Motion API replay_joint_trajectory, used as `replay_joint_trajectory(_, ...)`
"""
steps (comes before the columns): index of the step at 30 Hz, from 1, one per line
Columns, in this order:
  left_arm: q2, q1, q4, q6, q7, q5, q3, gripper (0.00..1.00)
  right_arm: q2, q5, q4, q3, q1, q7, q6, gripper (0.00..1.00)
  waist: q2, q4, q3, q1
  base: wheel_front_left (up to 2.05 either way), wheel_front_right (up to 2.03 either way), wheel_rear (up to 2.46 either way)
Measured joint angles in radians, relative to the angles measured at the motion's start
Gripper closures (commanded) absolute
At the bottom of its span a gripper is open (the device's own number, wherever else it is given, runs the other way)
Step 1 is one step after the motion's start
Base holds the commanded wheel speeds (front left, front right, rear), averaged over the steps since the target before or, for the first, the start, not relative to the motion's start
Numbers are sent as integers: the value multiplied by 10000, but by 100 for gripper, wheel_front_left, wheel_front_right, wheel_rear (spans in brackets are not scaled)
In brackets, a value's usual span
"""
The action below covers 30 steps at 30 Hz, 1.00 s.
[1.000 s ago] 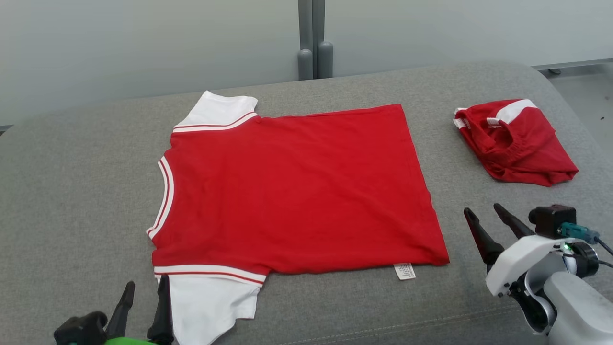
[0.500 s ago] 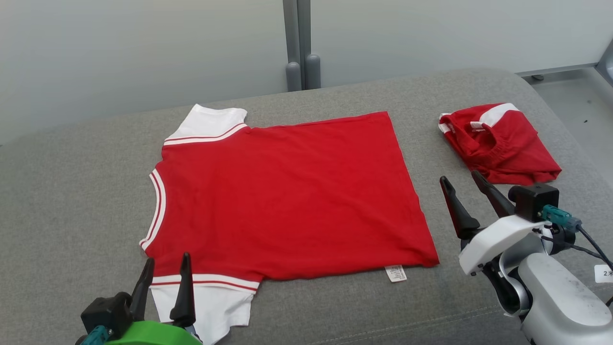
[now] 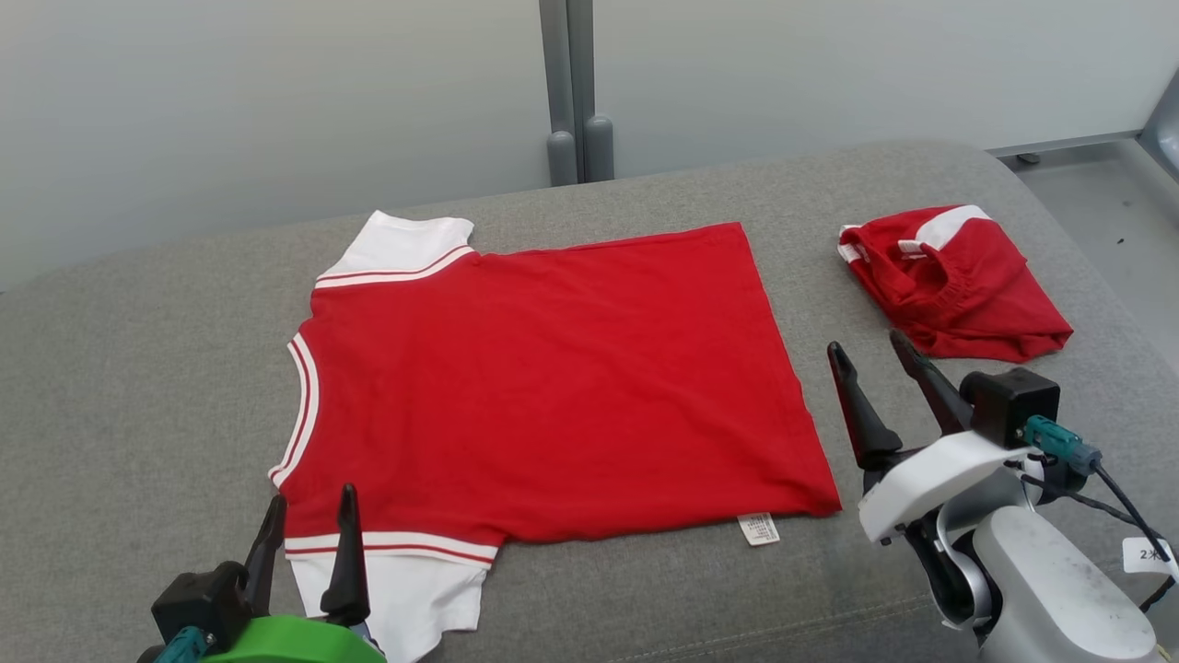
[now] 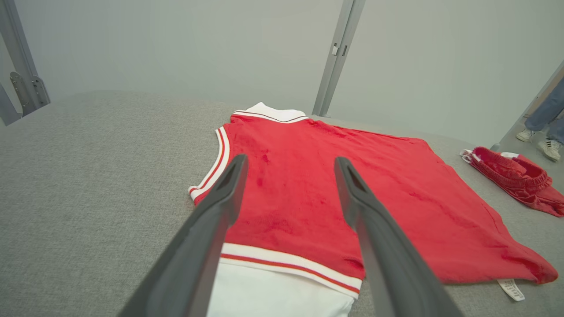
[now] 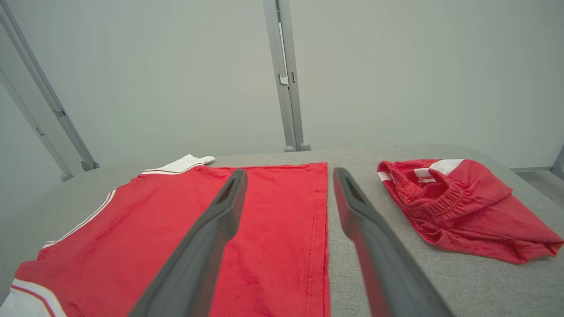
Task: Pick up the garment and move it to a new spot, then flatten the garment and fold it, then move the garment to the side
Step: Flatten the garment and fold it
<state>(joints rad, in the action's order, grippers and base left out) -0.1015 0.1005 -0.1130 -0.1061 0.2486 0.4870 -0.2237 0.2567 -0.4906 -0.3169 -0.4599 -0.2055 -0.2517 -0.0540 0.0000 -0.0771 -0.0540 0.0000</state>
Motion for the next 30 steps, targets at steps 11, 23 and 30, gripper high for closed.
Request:
replay_joint_trajectory(11, 146, 18, -19, -10, 2, -107, 232, 0, -31, 169, 213, 347, 588, 0, -92, 0, 0, 12, -41, 0, 0, 0, 0)
replay_joint_trajectory(23, 203, 41, 4, -90, 2, -341, 311, 0, -54, 349, 460, 637, 875, 0, -96, 0, 0, 15, -120, 0, 0, 0, 0)
replay_joint_trajectory(30, 226, 203, 15, -90, 2, -474, 378, 0, -71, 518, 543, 727, 1032, 0, -92, 0, 0, 38, -148, 0, 0, 0, 0)
